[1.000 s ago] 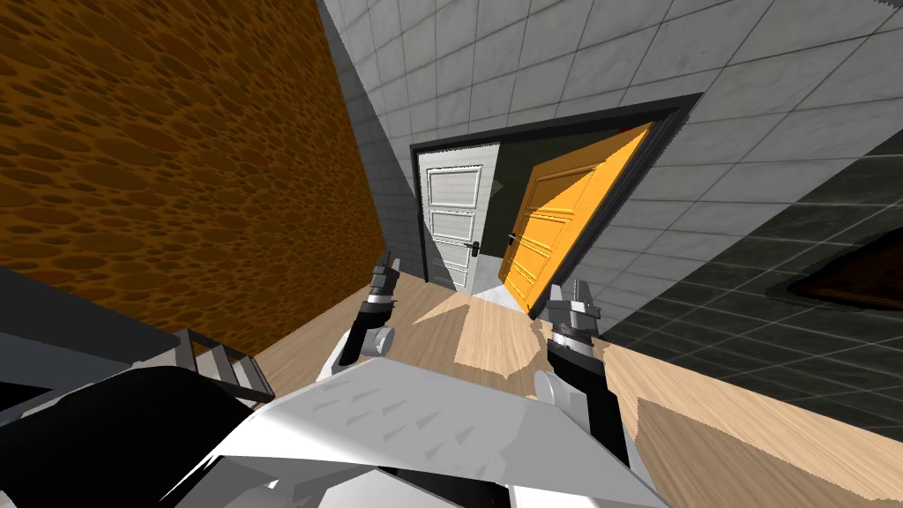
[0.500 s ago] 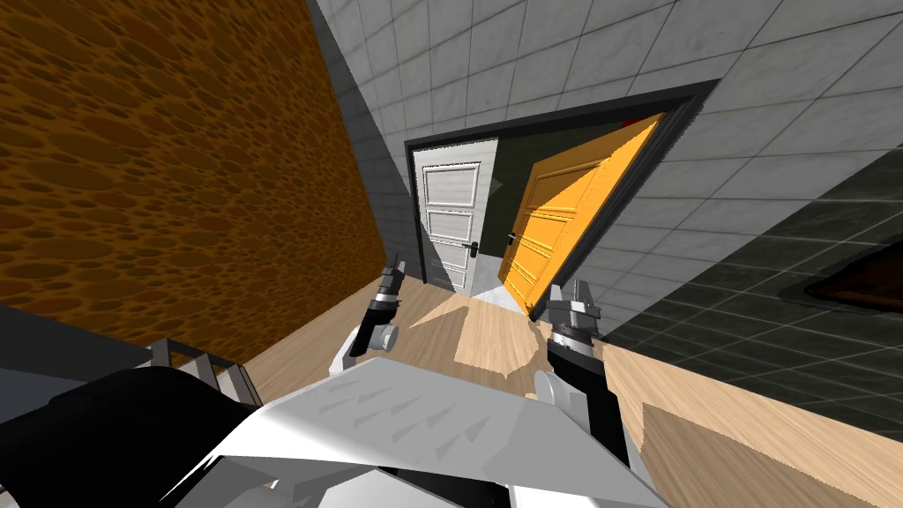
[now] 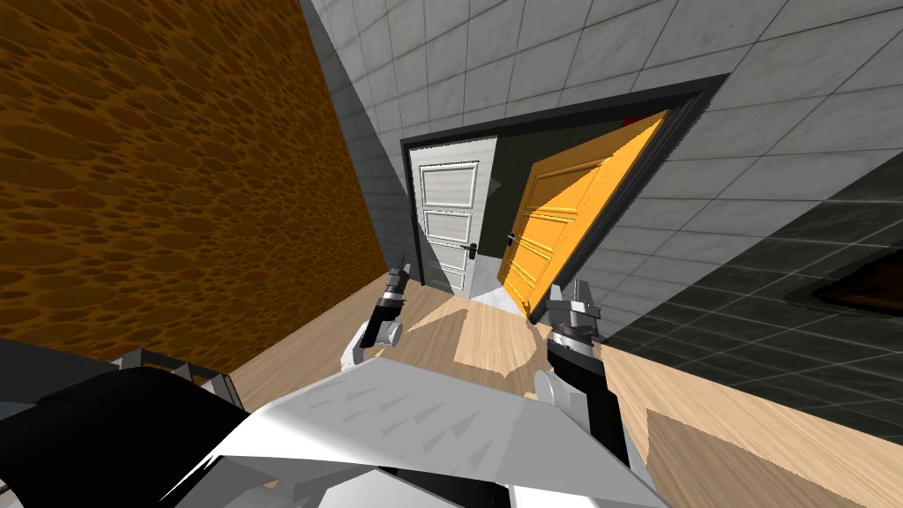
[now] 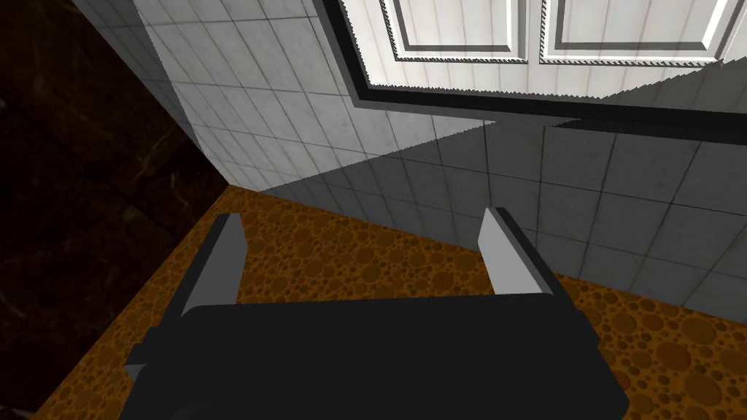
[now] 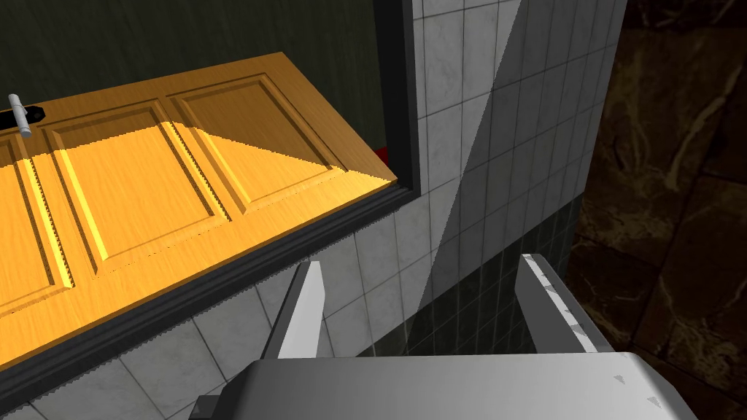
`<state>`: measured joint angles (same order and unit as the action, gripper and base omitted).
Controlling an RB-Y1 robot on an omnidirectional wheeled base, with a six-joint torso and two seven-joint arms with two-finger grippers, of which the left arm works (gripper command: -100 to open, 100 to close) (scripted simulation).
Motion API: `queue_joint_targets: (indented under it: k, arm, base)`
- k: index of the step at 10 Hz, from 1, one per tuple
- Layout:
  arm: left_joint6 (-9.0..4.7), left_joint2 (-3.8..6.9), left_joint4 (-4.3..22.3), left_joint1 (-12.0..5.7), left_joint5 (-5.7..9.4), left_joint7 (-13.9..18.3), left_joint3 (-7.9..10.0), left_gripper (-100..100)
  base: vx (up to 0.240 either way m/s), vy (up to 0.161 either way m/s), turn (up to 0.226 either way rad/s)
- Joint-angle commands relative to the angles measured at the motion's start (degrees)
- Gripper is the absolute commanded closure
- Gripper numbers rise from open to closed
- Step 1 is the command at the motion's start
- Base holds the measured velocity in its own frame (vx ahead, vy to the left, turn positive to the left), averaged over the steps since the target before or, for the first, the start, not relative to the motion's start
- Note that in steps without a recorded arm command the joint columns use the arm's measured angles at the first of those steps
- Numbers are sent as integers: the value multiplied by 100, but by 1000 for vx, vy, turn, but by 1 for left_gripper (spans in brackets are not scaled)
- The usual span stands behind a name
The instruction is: Push the door open
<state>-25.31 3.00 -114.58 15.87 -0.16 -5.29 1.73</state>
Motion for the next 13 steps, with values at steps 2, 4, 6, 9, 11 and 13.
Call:
queue_joint_targets:
  k: [2,4,6,9,11,13]
  arm:
    - [-24,59,428,-237,24,29,13,-100]
    - [-26,74,588,-329,31,37,13,-100]
    - [-30,105,910,-514,44,53,14,-100]
    - [-36,143,1408,-801,66,79,15,-100]
    - [-40,164,1750,-998,81,96,16,-100]
    - [-45,181,2094,-1196,95,113,16,-100]
  base:
    - [95,-23,-17]
    - [80,-19,-12]
    - [68,-9,-15]
    - [99,-23,-20]
    - [103,-8,-19]
    - [91,-21,-20]
